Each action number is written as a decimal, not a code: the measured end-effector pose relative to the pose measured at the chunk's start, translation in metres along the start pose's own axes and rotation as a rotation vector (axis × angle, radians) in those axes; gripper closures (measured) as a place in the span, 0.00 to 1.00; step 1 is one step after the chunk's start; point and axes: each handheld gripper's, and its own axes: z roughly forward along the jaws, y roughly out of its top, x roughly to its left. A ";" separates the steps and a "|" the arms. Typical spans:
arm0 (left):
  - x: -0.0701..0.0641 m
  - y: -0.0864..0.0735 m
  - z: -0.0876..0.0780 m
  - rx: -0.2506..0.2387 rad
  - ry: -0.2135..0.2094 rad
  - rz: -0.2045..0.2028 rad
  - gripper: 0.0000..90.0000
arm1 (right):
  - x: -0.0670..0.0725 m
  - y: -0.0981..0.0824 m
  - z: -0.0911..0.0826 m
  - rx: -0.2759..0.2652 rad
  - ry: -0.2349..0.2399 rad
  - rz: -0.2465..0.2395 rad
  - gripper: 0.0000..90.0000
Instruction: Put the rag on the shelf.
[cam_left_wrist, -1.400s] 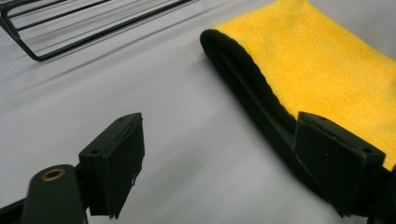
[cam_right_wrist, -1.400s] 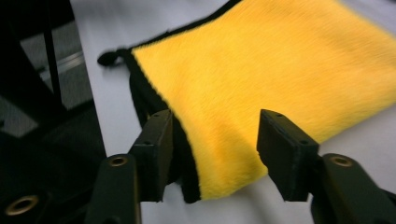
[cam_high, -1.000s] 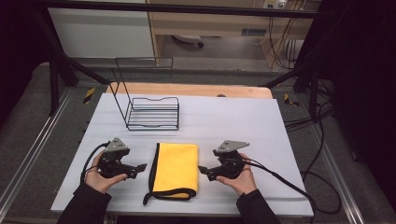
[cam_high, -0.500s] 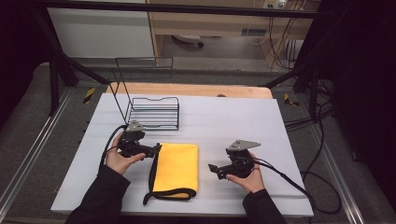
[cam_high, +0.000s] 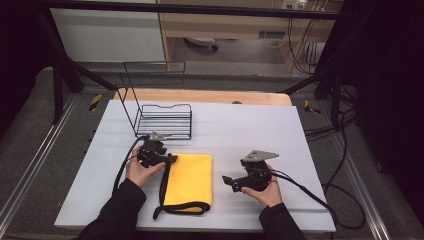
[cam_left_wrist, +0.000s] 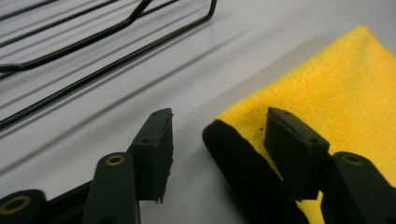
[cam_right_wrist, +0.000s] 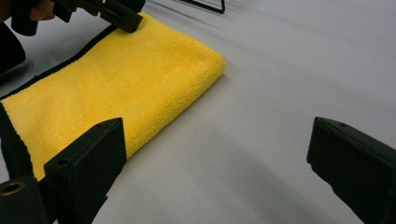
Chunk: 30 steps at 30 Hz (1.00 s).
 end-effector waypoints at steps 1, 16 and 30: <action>0.001 0.000 0.002 0.010 -0.010 -0.004 0.49 | 0.000 0.000 0.000 0.002 0.001 0.002 0.06; -0.004 0.001 0.010 0.030 -0.051 -0.043 0.69 | -0.003 0.009 0.006 -0.019 0.012 0.044 0.12; -0.002 0.000 0.010 0.025 -0.083 -0.054 0.81 | 0.003 0.049 0.074 0.037 -0.051 0.065 0.39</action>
